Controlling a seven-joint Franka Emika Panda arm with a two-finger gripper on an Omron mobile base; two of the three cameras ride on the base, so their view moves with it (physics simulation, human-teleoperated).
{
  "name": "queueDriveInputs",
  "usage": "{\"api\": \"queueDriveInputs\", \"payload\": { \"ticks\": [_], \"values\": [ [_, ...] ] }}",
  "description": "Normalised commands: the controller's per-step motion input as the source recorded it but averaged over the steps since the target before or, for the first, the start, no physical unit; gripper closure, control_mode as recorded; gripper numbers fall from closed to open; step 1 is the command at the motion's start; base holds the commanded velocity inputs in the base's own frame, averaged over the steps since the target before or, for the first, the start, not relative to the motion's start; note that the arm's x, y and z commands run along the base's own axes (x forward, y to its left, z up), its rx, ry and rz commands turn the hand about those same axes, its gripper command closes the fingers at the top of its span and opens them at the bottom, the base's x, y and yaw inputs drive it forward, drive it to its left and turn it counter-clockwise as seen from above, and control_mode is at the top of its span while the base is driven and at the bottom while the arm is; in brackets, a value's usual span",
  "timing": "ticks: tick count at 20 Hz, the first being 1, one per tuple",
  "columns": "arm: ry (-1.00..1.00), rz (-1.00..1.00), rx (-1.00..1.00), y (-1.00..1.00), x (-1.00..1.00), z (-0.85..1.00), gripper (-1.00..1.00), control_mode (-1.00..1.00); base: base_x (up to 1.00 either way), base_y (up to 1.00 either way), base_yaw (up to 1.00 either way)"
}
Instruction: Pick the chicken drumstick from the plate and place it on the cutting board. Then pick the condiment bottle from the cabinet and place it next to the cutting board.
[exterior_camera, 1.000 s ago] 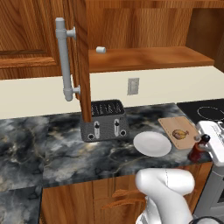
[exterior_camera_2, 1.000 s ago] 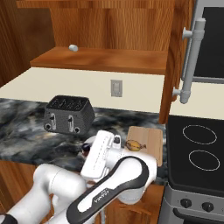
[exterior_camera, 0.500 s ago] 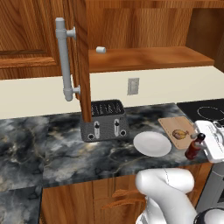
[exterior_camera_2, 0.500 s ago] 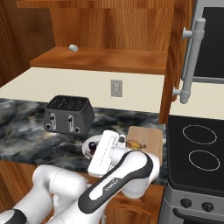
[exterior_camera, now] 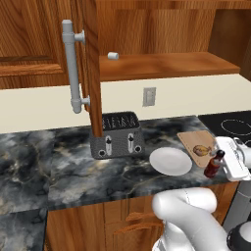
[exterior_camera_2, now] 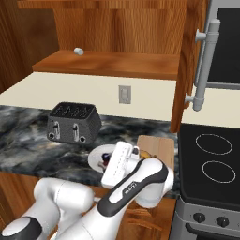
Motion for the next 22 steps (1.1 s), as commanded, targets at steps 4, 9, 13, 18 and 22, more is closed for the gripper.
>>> {"api": "queueDriveInputs", "payload": {
  "ticks": [4,9,13,18,22],
  "values": [
    [0.0,0.0,0.0,-0.03,0.26,-0.29,1.0,-1.0,0.0,0.0,0.0],
    [0.0,0.0,0.0,-0.04,0.25,-0.3,1.0,-1.0,0.0,0.0,0.0],
    [0.0,0.0,0.0,-0.07,0.29,-0.27,1.0,-1.0,0.0,0.0,0.0],
    [0.0,0.0,0.0,-0.11,0.28,-0.21,1.0,-1.0,0.0,0.0,0.0],
    [0.0,0.0,-0.01,-0.15,0.24,-0.19,1.0,-1.0,0.0,0.0,0.0]
  ]
}}
